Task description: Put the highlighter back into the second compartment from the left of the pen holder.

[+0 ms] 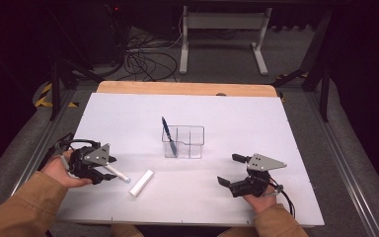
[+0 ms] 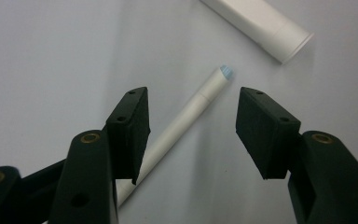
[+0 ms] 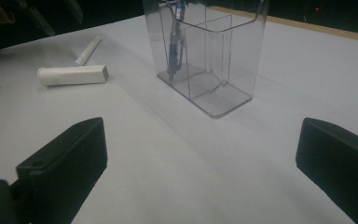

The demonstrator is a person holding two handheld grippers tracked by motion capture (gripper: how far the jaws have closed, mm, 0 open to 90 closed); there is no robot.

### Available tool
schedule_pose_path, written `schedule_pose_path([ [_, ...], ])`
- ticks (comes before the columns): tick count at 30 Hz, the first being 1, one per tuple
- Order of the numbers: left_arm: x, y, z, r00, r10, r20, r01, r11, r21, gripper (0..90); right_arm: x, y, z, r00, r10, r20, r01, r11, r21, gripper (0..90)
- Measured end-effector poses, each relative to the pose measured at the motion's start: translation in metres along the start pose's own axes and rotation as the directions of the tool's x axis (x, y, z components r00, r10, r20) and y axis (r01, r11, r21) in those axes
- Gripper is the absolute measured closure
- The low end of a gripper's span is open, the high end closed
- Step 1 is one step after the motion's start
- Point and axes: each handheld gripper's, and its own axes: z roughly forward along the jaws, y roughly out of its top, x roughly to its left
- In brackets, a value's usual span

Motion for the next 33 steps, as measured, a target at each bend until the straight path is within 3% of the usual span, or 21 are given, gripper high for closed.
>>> schedule_pose_path([
  [7, 0.004, 0.004, 0.003, 0.9974, 0.072, 0.006, -0.073, 0.9958, 0.056, 47.8, 0.0, 0.0, 0.0, 1.0, 0.002, -0.003, -0.002, 1.0, -0.001, 2.6],
  [13, 0.005, 0.005, 0.009, 0.9939, 0.108, 0.026, -0.109, 0.9914, 0.072, 49.1, 0.0, 0.0, 0.0, 1.0, 0.001, -0.006, -0.001, 1.0, -0.001, 2.6],
  [21, 0.008, 0.004, 0.014, 0.9914, 0.124, 0.042, -0.127, 0.9879, 0.089, 50.7, 0.0, 0.0, 0.0, 1.0, 0.003, -0.009, -0.003, 1.0, 0.0, 2.6],
  [27, 0.011, 0.003, 0.018, 0.9919, 0.104, 0.073, -0.111, 0.9891, 0.097, 52.3, 0.0, -0.001, 0.0, 0.9999, 0.004, -0.011, -0.004, 1.0, 0.002, 2.6],
  [33, 0.011, 0.003, 0.021, 0.9887, 0.135, 0.065, -0.141, 0.9854, 0.096, 54.2, 0.0, -0.001, 0.0, 0.9999, 0.005, -0.011, -0.005, 1.0, 0.003, 2.6],
])
